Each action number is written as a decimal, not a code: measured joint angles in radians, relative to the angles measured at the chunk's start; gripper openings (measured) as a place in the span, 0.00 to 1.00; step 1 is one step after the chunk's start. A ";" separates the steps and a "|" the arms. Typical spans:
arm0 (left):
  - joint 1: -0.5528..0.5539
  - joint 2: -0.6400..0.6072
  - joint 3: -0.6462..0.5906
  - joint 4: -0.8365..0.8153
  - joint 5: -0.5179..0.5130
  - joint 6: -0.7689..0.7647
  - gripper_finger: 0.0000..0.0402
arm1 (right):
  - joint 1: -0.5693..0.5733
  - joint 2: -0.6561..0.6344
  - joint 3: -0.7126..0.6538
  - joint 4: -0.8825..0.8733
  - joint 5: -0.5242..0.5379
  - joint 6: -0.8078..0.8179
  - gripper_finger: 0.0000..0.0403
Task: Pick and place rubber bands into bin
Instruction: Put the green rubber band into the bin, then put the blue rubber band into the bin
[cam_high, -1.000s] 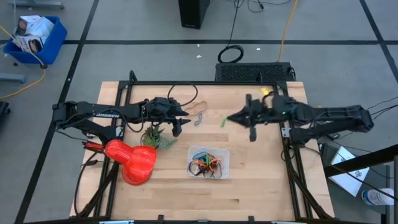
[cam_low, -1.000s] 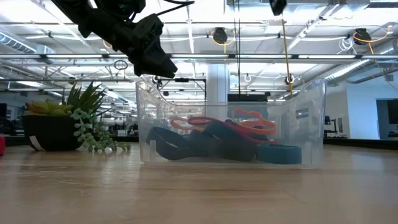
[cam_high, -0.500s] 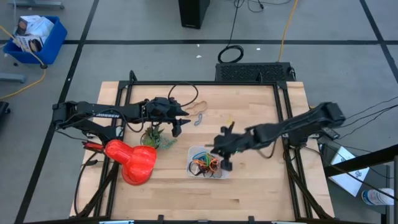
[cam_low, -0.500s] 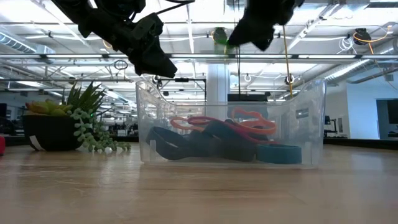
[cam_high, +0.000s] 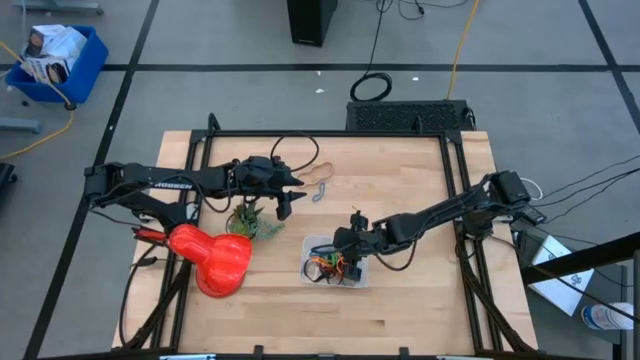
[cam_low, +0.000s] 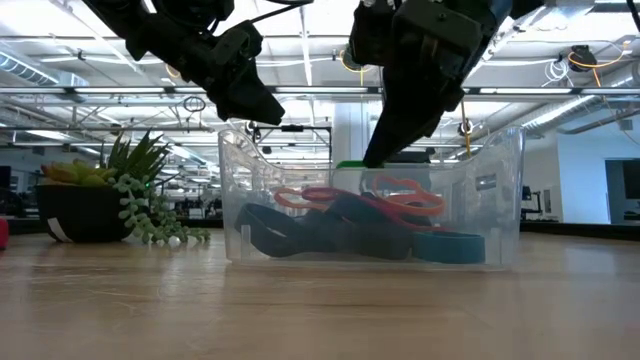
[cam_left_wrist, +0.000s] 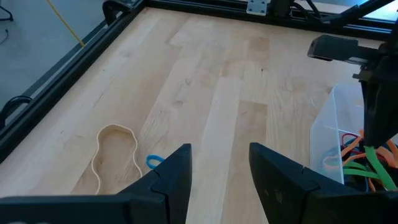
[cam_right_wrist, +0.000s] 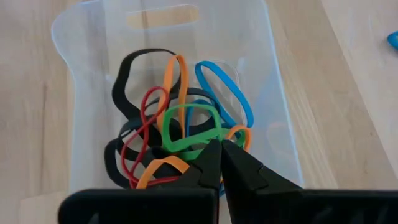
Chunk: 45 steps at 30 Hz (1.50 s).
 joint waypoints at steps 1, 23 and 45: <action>0.000 0.000 0.000 0.000 0.000 0.000 0.42 | 0.000 0.003 0.000 0.000 0.000 0.000 0.00; 0.000 0.000 0.000 0.003 0.000 -0.008 0.42 | 0.000 -0.020 -0.002 0.016 -0.001 0.048 0.35; 0.000 0.000 0.000 0.008 0.001 -0.058 0.42 | 0.017 -0.613 -0.019 0.095 0.078 -0.150 0.37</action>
